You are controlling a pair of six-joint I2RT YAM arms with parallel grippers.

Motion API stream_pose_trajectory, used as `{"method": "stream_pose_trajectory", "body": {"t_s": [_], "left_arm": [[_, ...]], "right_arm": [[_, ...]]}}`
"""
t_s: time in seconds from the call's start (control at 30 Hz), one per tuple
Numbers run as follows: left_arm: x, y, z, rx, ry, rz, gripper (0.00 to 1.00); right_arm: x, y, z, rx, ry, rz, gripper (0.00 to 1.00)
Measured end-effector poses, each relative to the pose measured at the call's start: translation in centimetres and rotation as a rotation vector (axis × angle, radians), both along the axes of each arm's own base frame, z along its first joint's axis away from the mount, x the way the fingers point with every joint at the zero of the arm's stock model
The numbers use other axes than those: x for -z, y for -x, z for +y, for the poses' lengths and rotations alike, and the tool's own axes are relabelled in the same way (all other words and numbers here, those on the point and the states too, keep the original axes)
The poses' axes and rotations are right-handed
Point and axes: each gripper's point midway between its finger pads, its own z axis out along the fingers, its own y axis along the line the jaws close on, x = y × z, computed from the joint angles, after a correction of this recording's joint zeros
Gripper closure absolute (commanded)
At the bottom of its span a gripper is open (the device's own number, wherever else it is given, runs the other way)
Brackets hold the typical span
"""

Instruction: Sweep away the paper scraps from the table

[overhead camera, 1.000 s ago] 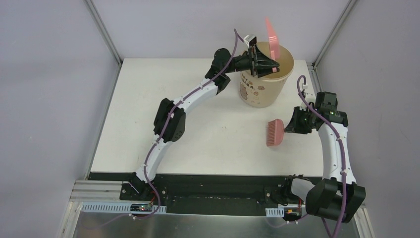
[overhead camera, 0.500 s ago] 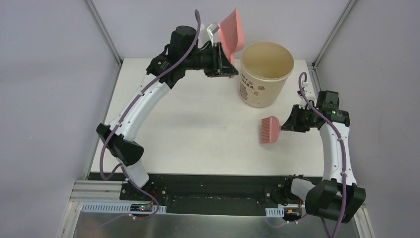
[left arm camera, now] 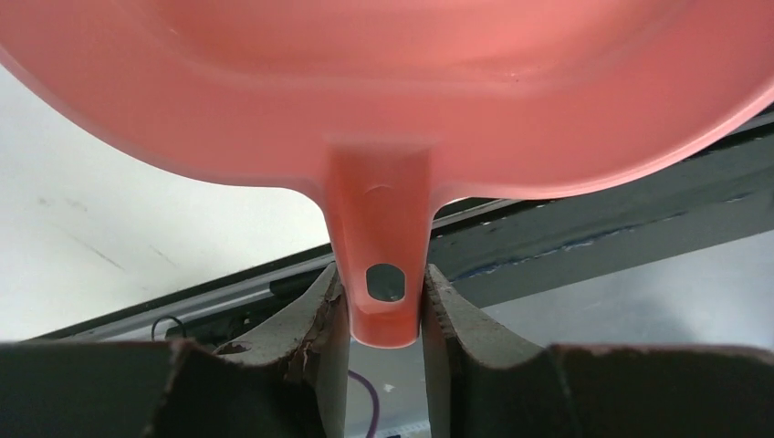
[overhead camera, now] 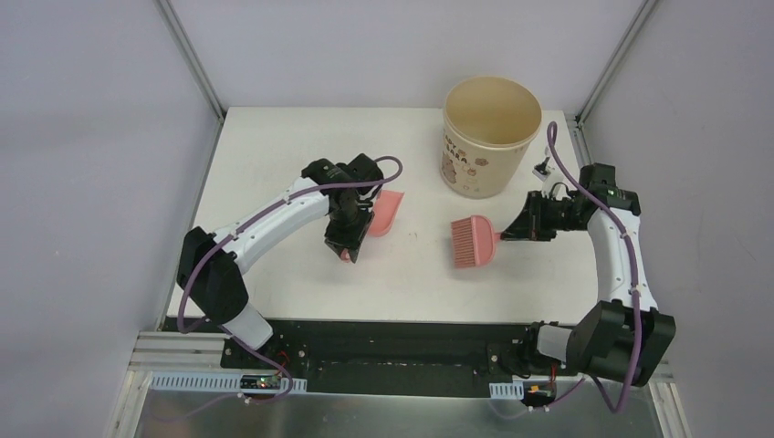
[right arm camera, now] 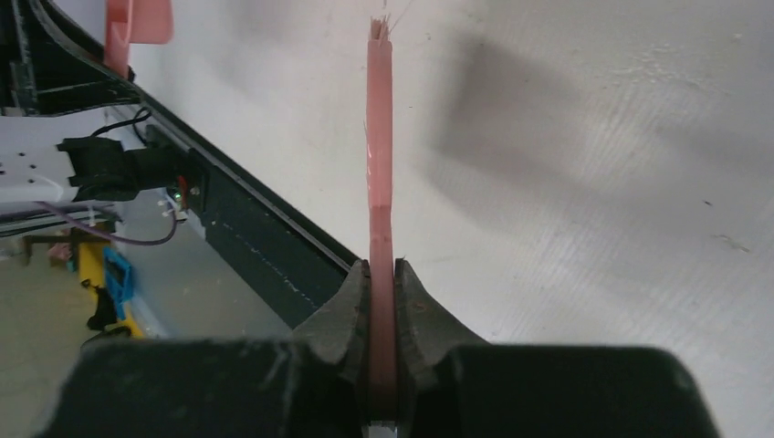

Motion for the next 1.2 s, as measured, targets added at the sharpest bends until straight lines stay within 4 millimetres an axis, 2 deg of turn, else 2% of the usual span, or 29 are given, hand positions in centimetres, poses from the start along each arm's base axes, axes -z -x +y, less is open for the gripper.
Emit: {"method": "stream_pose_trajectory", "body": {"t_s": [0.13, 0.27, 0.37, 0.53, 0.7, 0.8, 1.0, 1.2], "left_arm": [[-0.1, 1.6, 1.7, 0.016, -0.016, -0.017, 1.00], [0.1, 1.7, 2.8, 0.033, -0.045, -0.047, 1.00], [1.8, 1.5, 3.6, 0.049, -0.114, -0.020, 0.97], [4.7, 1.3, 3.9, 0.078, -0.186, 0.039, 0.92], [6.0, 1.1, 3.1, 0.113, -0.194, 0.046, 0.92], [6.6, 1.1, 2.4, 0.137, -0.195, 0.044, 0.87], [8.3, 1.9, 0.6, 0.191, -0.191, 0.072, 0.84], [9.9, 2.7, -0.3, 0.225, -0.205, 0.112, 0.77]], "right_arm": [[0.3, -0.1, 1.7, -0.053, -0.082, 0.051, 1.00], [1.7, 0.8, 4.7, -0.190, -0.098, 0.131, 1.00], [2.7, 1.7, 6.9, -0.291, -0.130, 0.194, 0.99], [4.6, 2.7, 9.0, -0.391, -0.182, 0.325, 0.95], [6.0, 2.8, 9.7, -0.424, -0.192, 0.397, 0.97], [6.3, 2.9, 10.0, -0.432, -0.176, 0.407, 0.97], [7.6, 2.3, 10.1, -0.407, -0.113, 0.417, 0.95], [9.2, 1.4, 9.7, -0.358, -0.056, 0.444, 0.88]]}}
